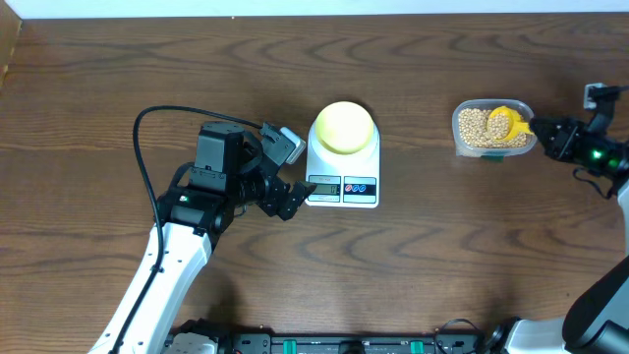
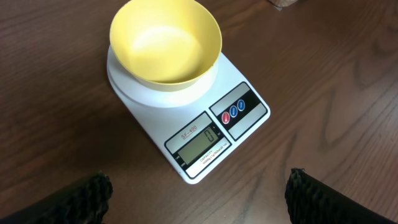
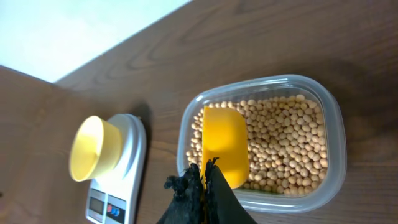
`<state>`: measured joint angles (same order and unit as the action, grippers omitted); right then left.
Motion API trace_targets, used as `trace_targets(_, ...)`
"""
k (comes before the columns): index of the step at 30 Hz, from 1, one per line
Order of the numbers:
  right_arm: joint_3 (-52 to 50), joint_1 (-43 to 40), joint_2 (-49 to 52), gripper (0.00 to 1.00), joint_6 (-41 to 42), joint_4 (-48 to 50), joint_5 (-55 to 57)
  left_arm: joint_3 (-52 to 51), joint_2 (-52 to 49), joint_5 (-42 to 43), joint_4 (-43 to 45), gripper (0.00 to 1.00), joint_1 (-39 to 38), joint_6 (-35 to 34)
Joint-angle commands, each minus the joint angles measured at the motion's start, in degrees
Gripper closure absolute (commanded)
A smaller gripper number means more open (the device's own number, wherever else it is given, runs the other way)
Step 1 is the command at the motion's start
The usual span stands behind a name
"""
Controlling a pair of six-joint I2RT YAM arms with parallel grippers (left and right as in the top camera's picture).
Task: Scoop item into bowl and weigh 50g on scale
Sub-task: 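Drag the scoop through the soybeans with the right gripper, then lift the filled scoop and carry it left toward the yellow bowl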
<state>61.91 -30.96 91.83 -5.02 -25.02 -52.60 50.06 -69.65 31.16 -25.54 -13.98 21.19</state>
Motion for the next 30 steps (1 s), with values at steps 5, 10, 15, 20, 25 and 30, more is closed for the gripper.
trace_targets(5, 1.0, -2.9, 0.3, 0.99, 2.3, 0.2, -10.0, -0.1, 0.5, -0.3, -0.1, 0.09, 0.2, 0.1)
trace_targets(10, 1.0, -2.8, 0.3, 0.99, 5.5, 0.2, -10.1, -0.1, 0.5, -0.3, -0.1, 0.09, 0.2, 0.1)
trace_targets(15, 1.0, -2.7, 0.3, 0.99, 9.6, 0.3, -11.0, -0.1, 0.5, -0.3, -0.1, 0.09, 0.2, 0.1)
trace_targets(20, 1.0, -2.6, 0.3, 0.99, 12.9, 0.8, -13.7, -0.1, 0.5, -0.3, -0.1, 0.09, 0.2, 0.1)
trace_targets(25, 1.0, -1.1, 0.3, 0.99, 14.1, 0.8, -13.9, -0.1, 0.5, -0.3, -0.1, 0.09, 0.2, 0.1)
trace_targets(30, 1.0, 2.7, 0.3, 0.99, 14.4, 1.0, -13.9, -0.1, 0.5, -0.3, -0.1, 0.09, 0.2, 0.1)
